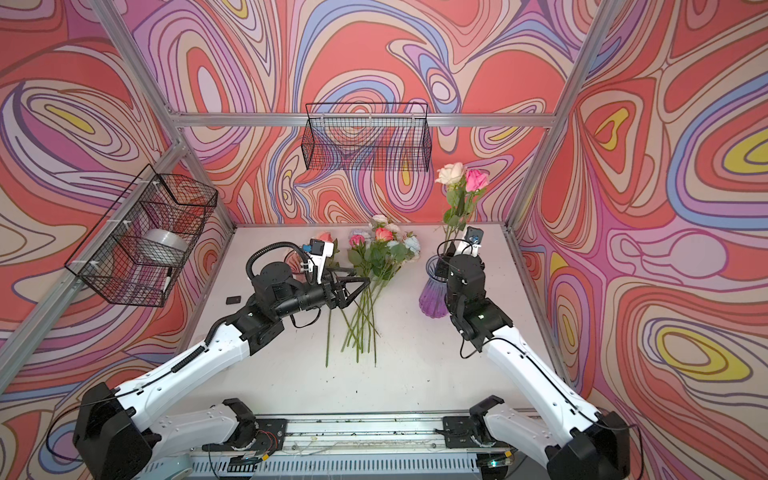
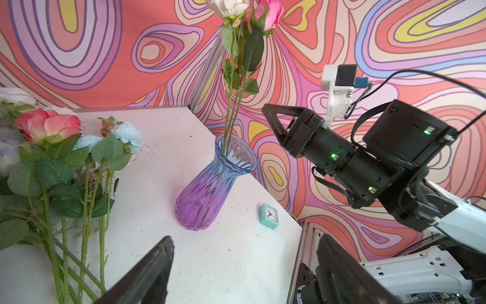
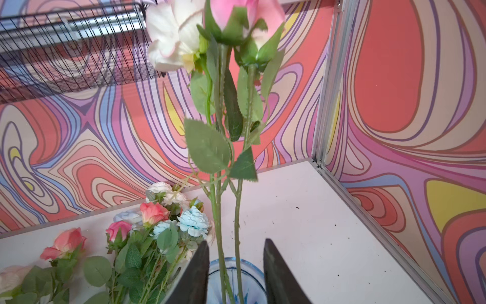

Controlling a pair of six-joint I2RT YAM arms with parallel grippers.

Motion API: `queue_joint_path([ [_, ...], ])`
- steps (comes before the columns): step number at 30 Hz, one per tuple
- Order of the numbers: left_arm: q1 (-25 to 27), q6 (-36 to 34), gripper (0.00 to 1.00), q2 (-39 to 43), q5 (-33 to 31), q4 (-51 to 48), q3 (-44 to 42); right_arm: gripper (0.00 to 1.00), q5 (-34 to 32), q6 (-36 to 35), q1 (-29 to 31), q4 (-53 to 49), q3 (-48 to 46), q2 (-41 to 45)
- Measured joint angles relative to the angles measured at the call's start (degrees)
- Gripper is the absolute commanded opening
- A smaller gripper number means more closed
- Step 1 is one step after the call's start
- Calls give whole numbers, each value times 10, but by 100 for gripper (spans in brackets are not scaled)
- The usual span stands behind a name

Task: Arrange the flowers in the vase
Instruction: 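Lower the pink rose stem into the purple vase and open the right gripper, then move the right gripper back down onto the rose stems in the bunch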

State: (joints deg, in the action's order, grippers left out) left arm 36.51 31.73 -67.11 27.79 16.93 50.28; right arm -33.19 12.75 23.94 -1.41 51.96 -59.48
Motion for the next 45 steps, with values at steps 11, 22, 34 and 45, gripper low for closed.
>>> queue_joint_path([
  [11,2,-23,86,0,-55,-54,20,38,85,35,0,-166,83,42],
  [22,2,-78,91,50,-159,-99,28,30,218,79,31,-218,127,24],
  [34,2,-101,97,143,-428,-88,-23,20,204,76,156,-198,185,-167],
  [45,-2,-19,99,160,-724,-148,-25,14,266,21,191,-246,345,-460],
])
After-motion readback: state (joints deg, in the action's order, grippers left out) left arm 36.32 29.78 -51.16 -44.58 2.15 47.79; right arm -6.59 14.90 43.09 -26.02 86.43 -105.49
